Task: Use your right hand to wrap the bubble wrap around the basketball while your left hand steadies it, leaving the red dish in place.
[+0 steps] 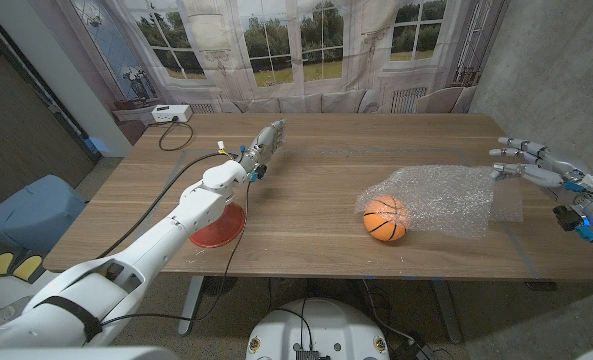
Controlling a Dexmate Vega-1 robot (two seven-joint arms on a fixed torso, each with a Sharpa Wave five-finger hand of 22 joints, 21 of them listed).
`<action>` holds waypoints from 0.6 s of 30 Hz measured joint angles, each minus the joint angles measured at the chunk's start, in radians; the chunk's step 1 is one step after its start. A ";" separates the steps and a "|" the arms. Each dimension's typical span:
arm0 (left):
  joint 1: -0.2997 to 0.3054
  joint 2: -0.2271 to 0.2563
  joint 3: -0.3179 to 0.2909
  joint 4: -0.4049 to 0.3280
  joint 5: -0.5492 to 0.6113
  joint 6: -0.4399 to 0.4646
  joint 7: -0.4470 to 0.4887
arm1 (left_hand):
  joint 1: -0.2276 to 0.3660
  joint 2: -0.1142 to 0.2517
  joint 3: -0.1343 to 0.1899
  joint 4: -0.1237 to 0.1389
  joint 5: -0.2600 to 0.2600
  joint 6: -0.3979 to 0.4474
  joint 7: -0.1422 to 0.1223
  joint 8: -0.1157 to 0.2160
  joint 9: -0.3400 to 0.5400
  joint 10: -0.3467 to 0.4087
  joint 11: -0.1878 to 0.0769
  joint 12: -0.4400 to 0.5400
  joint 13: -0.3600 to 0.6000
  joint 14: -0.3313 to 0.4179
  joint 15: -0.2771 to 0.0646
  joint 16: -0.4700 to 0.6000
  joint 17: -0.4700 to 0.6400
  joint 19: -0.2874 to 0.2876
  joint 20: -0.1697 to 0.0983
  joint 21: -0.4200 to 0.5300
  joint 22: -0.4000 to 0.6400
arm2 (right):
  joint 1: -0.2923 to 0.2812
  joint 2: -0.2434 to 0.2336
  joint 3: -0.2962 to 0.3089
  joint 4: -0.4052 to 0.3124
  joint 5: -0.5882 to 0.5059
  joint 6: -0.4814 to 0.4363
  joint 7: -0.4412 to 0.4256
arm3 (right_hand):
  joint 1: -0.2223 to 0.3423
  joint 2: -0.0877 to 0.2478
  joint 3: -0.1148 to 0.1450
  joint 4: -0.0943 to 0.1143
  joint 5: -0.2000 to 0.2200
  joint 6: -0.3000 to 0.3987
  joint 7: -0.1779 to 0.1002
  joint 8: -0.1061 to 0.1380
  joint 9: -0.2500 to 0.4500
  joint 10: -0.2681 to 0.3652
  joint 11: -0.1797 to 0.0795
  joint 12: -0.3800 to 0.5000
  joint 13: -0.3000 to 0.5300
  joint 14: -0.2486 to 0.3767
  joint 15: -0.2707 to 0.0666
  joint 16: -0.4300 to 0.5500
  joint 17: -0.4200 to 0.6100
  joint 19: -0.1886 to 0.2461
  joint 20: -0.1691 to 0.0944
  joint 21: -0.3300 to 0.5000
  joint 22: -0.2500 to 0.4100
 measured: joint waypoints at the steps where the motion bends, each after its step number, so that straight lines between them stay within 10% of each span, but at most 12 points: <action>1: 0.000 0.000 0.000 0.000 0.001 -0.001 -0.002 | 0.000 0.000 0.000 0.000 0.000 0.000 0.000 0.000 0.000 0.000 0.000 0.000 0.000 0.000 0.000 0.000 0.000 0.000 0.000 -0.006 0.000 | -0.009 -0.003 0.008 -0.009 0.000 0.000 0.000 | 0.000 0.000 0.000 0.000 0.000 -0.004 -0.003 0.000 0.000 -0.004 0.002 -0.002 0.000 0.001 0.001 0.000 0.001 -0.004 0.001 0.000 0.000; 13: -0.034 -0.018 0.011 0.027 0.011 -0.009 -0.018 | 0.000 0.000 0.000 0.000 0.000 0.000 0.000 0.000 0.000 0.000 0.000 0.000 0.000 0.000 0.000 0.000 0.000 0.000 0.000 -0.006 0.000 | -0.075 -0.068 0.088 -0.099 -0.060 -0.267 0.052 | -0.079 0.001 -0.036 0.034 0.019 -0.149 0.020 -0.004 -0.003 -0.123 0.021 -0.045 -0.008 0.048 -0.038 0.016 0.077 -0.030 0.006 0.079 -0.030; 18: -0.039 -0.020 0.014 0.028 0.014 -0.012 -0.021 | 0.000 0.000 0.000 0.000 0.000 0.000 0.000 0.000 0.000 0.000 0.000 0.000 0.000 0.000 0.000 0.000 0.000 0.000 0.000 -0.006 0.000 | -0.088 -0.119 0.113 -0.141 -0.095 -0.417 0.108 | -0.296 -0.024 -0.159 0.112 -0.012 -0.268 0.014 -0.004 -0.009 -0.197 0.050 -0.070 -0.002 0.019 -0.069 0.082 0.157 -0.045 0.007 0.140 -0.065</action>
